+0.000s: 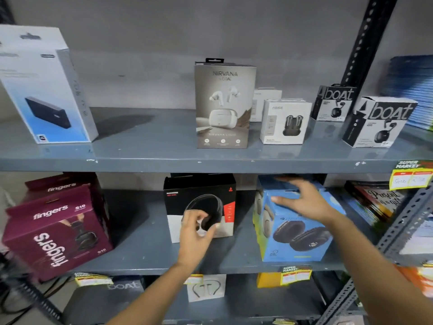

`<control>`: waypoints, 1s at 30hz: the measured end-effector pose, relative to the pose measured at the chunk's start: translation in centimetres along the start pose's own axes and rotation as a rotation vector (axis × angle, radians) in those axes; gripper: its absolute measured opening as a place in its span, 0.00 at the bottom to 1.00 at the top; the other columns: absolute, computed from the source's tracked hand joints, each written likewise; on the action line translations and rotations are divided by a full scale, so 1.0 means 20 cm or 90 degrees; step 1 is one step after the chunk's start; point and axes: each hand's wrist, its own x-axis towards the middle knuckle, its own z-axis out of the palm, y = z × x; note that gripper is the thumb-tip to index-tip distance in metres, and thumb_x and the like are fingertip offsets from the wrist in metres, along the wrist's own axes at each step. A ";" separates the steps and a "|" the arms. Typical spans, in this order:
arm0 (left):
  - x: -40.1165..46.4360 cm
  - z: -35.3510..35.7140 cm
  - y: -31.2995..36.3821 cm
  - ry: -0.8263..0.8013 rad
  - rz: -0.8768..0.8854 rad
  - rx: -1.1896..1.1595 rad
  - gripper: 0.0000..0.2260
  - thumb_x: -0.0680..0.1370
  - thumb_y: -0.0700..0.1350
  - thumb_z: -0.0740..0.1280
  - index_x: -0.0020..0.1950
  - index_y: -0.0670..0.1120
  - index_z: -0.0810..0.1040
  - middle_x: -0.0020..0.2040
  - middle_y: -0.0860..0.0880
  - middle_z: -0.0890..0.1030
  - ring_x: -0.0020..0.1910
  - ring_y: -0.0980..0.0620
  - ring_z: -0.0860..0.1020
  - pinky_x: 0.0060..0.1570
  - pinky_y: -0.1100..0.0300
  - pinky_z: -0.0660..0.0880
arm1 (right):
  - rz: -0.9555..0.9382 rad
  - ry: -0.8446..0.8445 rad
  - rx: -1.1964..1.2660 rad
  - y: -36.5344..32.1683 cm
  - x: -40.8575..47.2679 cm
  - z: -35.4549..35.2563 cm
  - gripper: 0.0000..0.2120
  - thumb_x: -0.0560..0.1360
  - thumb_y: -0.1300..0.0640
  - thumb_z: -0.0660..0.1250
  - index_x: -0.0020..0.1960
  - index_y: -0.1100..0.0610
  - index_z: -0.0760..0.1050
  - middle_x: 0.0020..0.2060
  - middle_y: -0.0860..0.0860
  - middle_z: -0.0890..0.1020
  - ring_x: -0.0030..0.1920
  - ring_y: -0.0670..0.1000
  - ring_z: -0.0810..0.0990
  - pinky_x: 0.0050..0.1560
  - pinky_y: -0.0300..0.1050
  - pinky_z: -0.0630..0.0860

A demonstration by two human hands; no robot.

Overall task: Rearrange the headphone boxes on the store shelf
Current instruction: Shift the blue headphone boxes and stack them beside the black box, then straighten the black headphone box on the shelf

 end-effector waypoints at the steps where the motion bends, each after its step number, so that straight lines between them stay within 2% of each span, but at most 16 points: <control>1: 0.01 -0.09 -0.05 0.052 0.003 0.040 0.20 0.66 0.43 0.81 0.49 0.53 0.74 0.50 0.52 0.74 0.50 0.56 0.74 0.54 0.70 0.68 | -0.008 -0.009 -0.003 -0.05 0.03 0.10 0.36 0.66 0.44 0.79 0.71 0.48 0.73 0.65 0.40 0.76 0.68 0.44 0.73 0.67 0.40 0.65; 2: 0.02 -0.16 -0.08 0.096 -0.009 0.077 0.22 0.65 0.46 0.81 0.53 0.50 0.74 0.53 0.52 0.73 0.53 0.54 0.72 0.55 0.72 0.64 | -0.003 -0.016 0.012 -0.10 0.05 0.20 0.39 0.64 0.42 0.80 0.72 0.47 0.71 0.65 0.39 0.74 0.68 0.43 0.72 0.66 0.40 0.65; 4: 0.08 -0.29 -0.16 0.118 -0.073 0.133 0.33 0.63 0.51 0.82 0.63 0.45 0.72 0.60 0.48 0.72 0.61 0.48 0.70 0.61 0.66 0.60 | 0.038 -0.030 0.092 -0.16 0.09 0.40 0.49 0.58 0.41 0.82 0.74 0.44 0.64 0.66 0.39 0.73 0.68 0.44 0.70 0.67 0.42 0.66; 6: 0.15 -0.37 -0.23 0.057 -0.157 0.138 0.47 0.61 0.53 0.83 0.73 0.41 0.64 0.71 0.43 0.66 0.71 0.43 0.64 0.69 0.56 0.59 | 0.089 -0.026 0.180 -0.19 0.14 0.57 0.54 0.53 0.44 0.83 0.73 0.42 0.61 0.67 0.42 0.75 0.68 0.46 0.71 0.67 0.44 0.68; 8: 0.21 -0.43 -0.30 -0.035 -0.222 0.121 0.59 0.60 0.55 0.83 0.80 0.41 0.51 0.80 0.45 0.53 0.79 0.44 0.53 0.77 0.49 0.53 | 0.131 0.001 0.231 -0.18 0.18 0.72 0.60 0.54 0.51 0.85 0.77 0.45 0.53 0.72 0.48 0.71 0.70 0.49 0.70 0.67 0.44 0.69; 10: 0.26 -0.45 -0.37 -0.116 -0.277 0.093 0.65 0.60 0.55 0.83 0.81 0.43 0.42 0.82 0.47 0.42 0.81 0.48 0.43 0.78 0.48 0.47 | 0.192 0.024 0.266 -0.14 0.21 0.83 0.67 0.56 0.59 0.85 0.81 0.50 0.43 0.78 0.52 0.62 0.75 0.53 0.64 0.74 0.51 0.66; 11: 0.27 -0.45 -0.40 -0.150 -0.302 0.067 0.66 0.60 0.55 0.83 0.80 0.44 0.39 0.82 0.48 0.39 0.80 0.49 0.40 0.78 0.49 0.46 | 0.218 0.028 0.297 -0.10 0.23 0.88 0.68 0.57 0.63 0.85 0.81 0.51 0.42 0.78 0.53 0.61 0.76 0.54 0.64 0.75 0.53 0.65; 15: 0.33 -0.40 -0.48 -0.210 -0.371 -0.024 0.68 0.61 0.50 0.84 0.79 0.46 0.32 0.81 0.46 0.36 0.80 0.50 0.38 0.78 0.49 0.45 | 0.299 -0.001 0.409 0.02 0.32 1.00 0.63 0.58 0.74 0.80 0.81 0.50 0.48 0.69 0.56 0.74 0.68 0.60 0.74 0.67 0.59 0.74; 19: 0.35 -0.31 -0.54 -0.234 -0.385 -0.017 0.67 0.62 0.45 0.84 0.79 0.47 0.31 0.81 0.45 0.38 0.81 0.49 0.43 0.78 0.50 0.47 | 0.342 -0.051 0.456 0.11 0.41 1.05 0.47 0.60 0.81 0.72 0.74 0.56 0.63 0.54 0.59 0.84 0.57 0.61 0.82 0.55 0.56 0.81; 21: 0.37 -0.28 -0.57 -0.242 -0.343 -0.013 0.65 0.62 0.43 0.84 0.80 0.48 0.35 0.82 0.46 0.43 0.81 0.49 0.47 0.78 0.50 0.50 | 0.336 -0.064 0.448 0.13 0.44 1.07 0.43 0.60 0.81 0.71 0.71 0.59 0.67 0.50 0.58 0.84 0.53 0.59 0.83 0.45 0.50 0.80; 23: 0.41 -0.26 -0.59 -0.263 -0.289 -0.008 0.63 0.61 0.42 0.84 0.81 0.48 0.41 0.82 0.45 0.50 0.81 0.47 0.52 0.78 0.47 0.55 | 0.329 -0.057 0.460 0.15 0.48 1.06 0.41 0.61 0.81 0.70 0.69 0.55 0.67 0.48 0.57 0.84 0.50 0.58 0.83 0.41 0.47 0.79; 25: 0.45 -0.25 -0.62 -0.289 -0.251 0.023 0.63 0.59 0.42 0.85 0.81 0.47 0.44 0.81 0.44 0.53 0.80 0.44 0.53 0.77 0.46 0.57 | 0.321 -0.057 0.472 0.17 0.53 1.06 0.41 0.62 0.82 0.69 0.68 0.54 0.67 0.49 0.58 0.84 0.52 0.59 0.83 0.44 0.48 0.80; 28: 0.49 -0.24 -0.67 -0.291 -0.237 0.028 0.63 0.58 0.42 0.85 0.81 0.45 0.46 0.80 0.42 0.55 0.80 0.42 0.54 0.76 0.45 0.58 | 0.300 -0.080 0.464 0.20 0.58 1.08 0.40 0.63 0.81 0.70 0.68 0.55 0.67 0.52 0.60 0.84 0.56 0.61 0.82 0.57 0.53 0.80; 30: 0.52 -0.23 -0.70 -0.294 -0.230 0.016 0.63 0.56 0.43 0.85 0.81 0.48 0.48 0.78 0.45 0.63 0.77 0.44 0.61 0.75 0.45 0.63 | 0.292 -0.088 0.452 0.22 0.62 1.09 0.37 0.63 0.81 0.70 0.67 0.57 0.69 0.52 0.60 0.85 0.56 0.61 0.83 0.63 0.56 0.78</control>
